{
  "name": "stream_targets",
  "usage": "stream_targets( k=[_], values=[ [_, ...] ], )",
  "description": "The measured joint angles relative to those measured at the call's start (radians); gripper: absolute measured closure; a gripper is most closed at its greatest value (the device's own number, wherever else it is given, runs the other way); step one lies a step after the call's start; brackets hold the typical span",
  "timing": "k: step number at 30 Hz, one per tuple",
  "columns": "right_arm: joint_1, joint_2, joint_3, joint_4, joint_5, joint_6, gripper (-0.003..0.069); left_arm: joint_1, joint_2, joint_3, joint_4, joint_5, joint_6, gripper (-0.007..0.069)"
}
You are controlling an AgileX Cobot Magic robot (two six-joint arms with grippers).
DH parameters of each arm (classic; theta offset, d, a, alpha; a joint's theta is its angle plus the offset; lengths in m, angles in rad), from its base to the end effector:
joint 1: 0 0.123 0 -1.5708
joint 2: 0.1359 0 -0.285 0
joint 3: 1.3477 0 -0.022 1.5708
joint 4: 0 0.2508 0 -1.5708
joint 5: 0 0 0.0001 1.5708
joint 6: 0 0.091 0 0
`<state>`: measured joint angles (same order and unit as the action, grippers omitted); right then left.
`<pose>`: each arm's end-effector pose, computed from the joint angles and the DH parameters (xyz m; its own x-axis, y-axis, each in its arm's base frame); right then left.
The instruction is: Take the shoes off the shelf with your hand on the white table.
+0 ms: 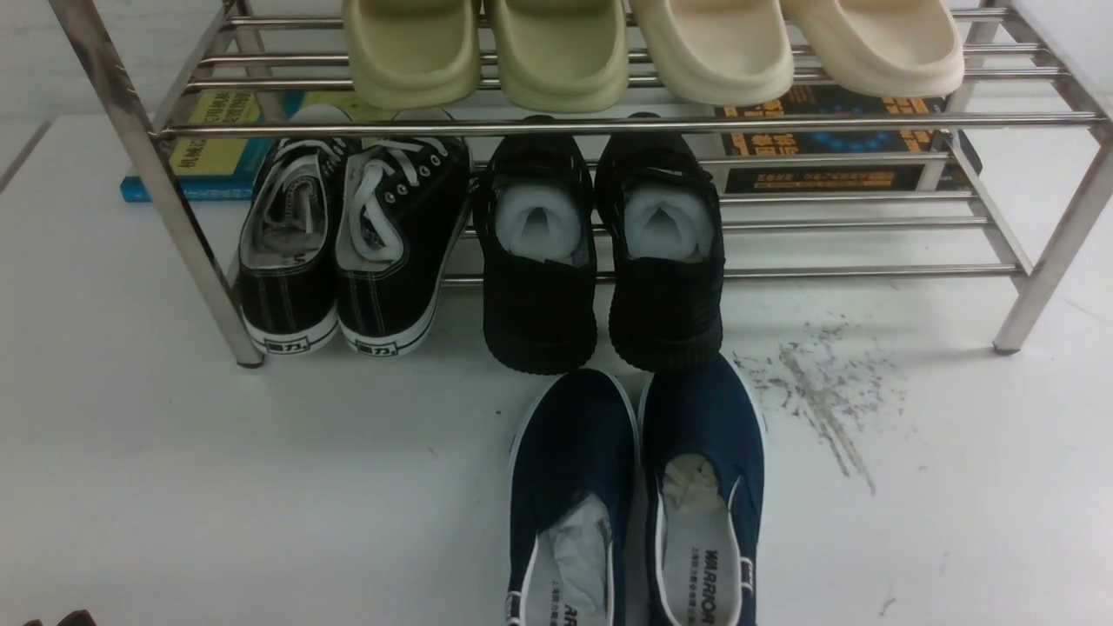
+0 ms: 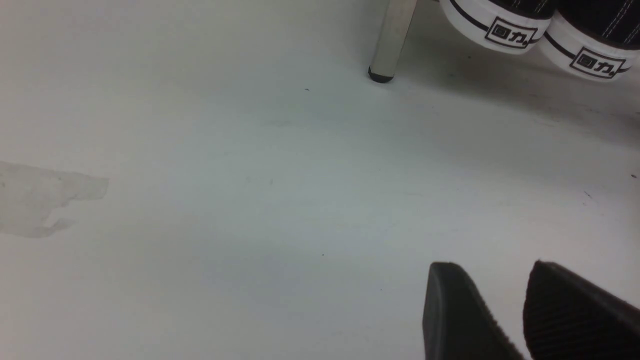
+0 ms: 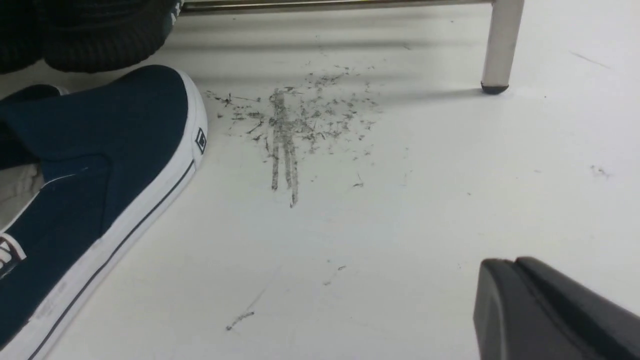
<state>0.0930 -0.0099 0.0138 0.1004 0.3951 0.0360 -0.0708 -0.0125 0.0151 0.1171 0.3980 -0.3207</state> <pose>0.0514 0.0083 0.1738 -0.3178 0.0992 -0.9429 -0.0893 0.9870 0.1339 0.0519 0.0005 0.1733 -0.3042 -0.1898 -0.9335 -0.0374 0.9816 -0.1874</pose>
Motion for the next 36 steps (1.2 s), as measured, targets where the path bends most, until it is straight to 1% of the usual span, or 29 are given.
stream_targets(
  k=[6,13,36],
  values=[
    [0.000,0.000,0.000,-0.003,0.000,0.000,0.0624,0.000,0.000,0.000,0.000,0.000,0.000,0.0382],
    [-0.001,0.000,0.000,-0.035,0.000,0.000,0.0616,0.000,0.000,0.000,0.000,0.000,0.000,0.0382],
    [-0.001,0.000,0.000,-0.036,-0.001,0.000,0.0599,0.000,0.000,0.000,0.000,0.000,0.000,0.0382]
  ],
)
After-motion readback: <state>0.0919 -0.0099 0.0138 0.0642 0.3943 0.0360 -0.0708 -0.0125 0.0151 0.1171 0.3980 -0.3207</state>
